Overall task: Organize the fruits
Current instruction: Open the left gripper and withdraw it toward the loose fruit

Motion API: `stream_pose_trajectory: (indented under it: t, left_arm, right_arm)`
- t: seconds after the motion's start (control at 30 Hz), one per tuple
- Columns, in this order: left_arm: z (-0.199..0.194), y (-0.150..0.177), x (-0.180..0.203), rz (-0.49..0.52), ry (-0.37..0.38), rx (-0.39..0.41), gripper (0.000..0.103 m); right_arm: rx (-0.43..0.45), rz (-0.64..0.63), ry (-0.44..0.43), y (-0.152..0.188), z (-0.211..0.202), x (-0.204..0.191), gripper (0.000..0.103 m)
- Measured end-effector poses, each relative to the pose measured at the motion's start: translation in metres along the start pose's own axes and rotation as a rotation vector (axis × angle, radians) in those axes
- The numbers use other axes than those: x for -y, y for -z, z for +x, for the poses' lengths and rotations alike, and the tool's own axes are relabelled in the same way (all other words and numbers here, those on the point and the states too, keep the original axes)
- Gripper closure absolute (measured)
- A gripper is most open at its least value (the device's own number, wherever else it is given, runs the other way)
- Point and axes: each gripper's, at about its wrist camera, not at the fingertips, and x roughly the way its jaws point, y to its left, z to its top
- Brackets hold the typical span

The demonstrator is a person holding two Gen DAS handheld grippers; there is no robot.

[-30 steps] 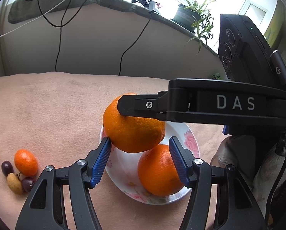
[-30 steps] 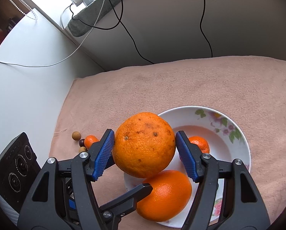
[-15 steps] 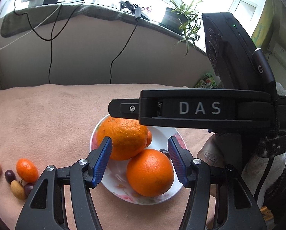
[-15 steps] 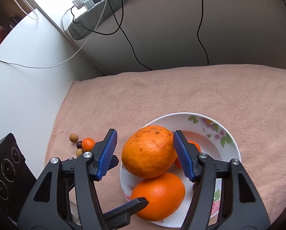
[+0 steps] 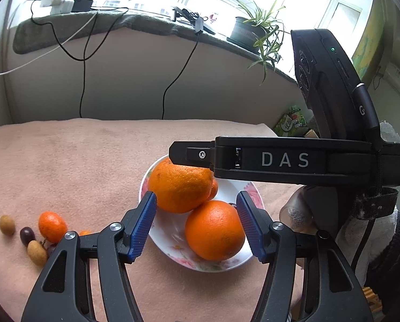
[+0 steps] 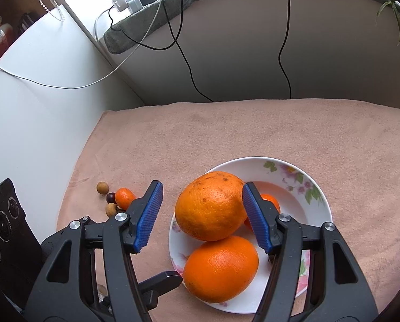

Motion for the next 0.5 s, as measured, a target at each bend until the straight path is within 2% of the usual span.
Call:
stream_pose_trajectory:
  t: [0.13,0.27,0.5]
  left_arm:
    - [-0.001,0.001,-0.001,0.002,-0.017,0.003,0.041]
    - [-0.006,0.005,-0.002,0.003,-0.035,0.010,0.037]
    - [-0.016,0.012,-0.007,-0.001,-0.061,0.023,0.034]
  right_arm:
    - [0.028,0.006,0.005,0.002,-0.008,0.001,0.038]
    - [0.064,0.010,0.012,0.004,-0.014,0.004,0.031]
    - [0.093,-0.006,0.035,0.012,-0.021,0.001,0.031]
